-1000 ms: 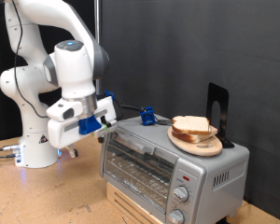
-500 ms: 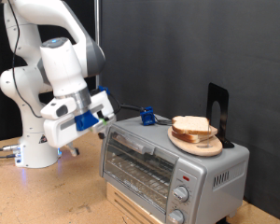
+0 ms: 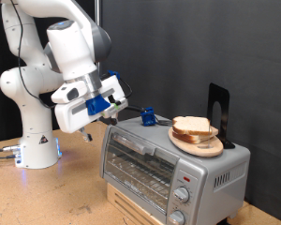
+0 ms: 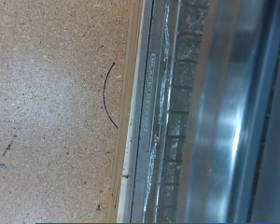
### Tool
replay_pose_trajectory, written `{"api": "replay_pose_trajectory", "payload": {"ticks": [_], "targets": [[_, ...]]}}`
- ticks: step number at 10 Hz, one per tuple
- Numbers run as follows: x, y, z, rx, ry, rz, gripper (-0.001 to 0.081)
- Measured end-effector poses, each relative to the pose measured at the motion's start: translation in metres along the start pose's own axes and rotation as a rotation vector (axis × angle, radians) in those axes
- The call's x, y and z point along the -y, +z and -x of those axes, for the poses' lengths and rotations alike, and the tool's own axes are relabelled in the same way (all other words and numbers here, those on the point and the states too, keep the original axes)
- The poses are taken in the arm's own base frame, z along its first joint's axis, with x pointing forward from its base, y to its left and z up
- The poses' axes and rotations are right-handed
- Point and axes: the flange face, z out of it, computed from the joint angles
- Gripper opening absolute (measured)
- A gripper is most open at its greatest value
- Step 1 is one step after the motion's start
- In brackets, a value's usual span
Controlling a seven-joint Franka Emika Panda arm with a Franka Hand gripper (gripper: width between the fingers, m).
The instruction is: Make a piece of toast with the oven
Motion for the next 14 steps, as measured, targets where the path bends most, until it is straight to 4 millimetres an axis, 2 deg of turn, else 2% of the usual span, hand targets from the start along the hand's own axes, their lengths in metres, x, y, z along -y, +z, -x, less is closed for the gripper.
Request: {"api": "replay_pose_trajectory", "payload": {"ticks": [3, 6, 14], "targets": [[0.019, 0.023, -0.001, -0.009, -0.023, 0.034, 0.0809], [0.018, 0.032, -0.001, 0.002, -0.025, 0.055, 0.0809], [-0.037, 0.026, -0.039, -0.036, 0.048, 0.114, 0.0809]]}}
